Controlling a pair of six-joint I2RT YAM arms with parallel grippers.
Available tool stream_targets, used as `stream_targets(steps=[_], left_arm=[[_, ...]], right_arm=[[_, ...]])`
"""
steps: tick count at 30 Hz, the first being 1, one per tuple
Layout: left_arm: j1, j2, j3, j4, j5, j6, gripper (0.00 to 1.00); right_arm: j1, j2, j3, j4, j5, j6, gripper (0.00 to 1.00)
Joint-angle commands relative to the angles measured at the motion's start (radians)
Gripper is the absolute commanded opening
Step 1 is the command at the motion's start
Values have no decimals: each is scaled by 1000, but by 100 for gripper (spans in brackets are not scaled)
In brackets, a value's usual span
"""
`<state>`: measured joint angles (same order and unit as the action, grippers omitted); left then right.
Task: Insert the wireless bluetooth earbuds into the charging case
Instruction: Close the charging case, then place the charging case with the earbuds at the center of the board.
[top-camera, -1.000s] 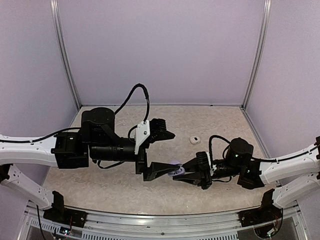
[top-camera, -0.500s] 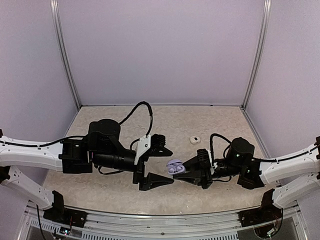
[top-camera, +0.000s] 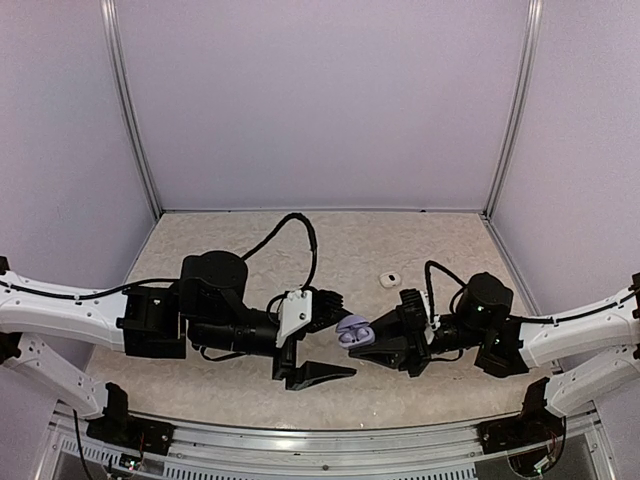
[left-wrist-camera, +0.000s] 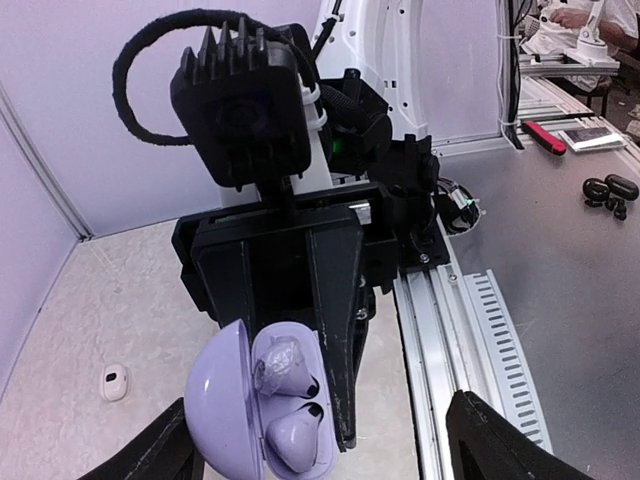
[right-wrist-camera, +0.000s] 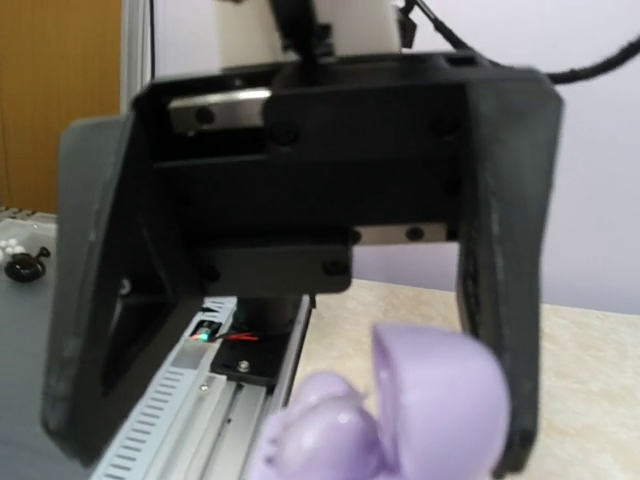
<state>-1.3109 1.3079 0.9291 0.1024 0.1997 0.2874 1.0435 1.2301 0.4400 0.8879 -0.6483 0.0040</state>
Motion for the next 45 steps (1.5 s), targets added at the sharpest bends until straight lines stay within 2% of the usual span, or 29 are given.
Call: stream_targets(steps=[1,10,14,20,23,27,33,38,41,45], left_arm=[[-70,3,35,-18,-41,97,81],[-112,3,30,-31,-144,182,81],[-145,44,44,-67,-232,242,81],[-166,86,51,-85,-264,284,81],[-155,83,35,-44,-318,261,84],[-100,32,-24,105,-374,206,98],[-22,-19,-75,310,-486,130,99],[59,-23,-108,490,-610,-31,99],[108,-26,-118,531,-650,-128,99],[135,-14,-103,501,-669,-194,99]], right_arm=[[-38,-2,12,45,44,95,0],[-55,9,26,40,41,179,0],[-57,16,43,43,40,225,0],[-60,23,65,23,42,278,0],[-63,21,69,-9,56,271,0],[-69,11,76,-67,75,241,0],[-104,-23,89,-183,116,214,0],[-172,-40,85,-257,139,262,0],[-247,-38,75,-294,127,322,0],[-356,-3,72,-372,95,394,0]])
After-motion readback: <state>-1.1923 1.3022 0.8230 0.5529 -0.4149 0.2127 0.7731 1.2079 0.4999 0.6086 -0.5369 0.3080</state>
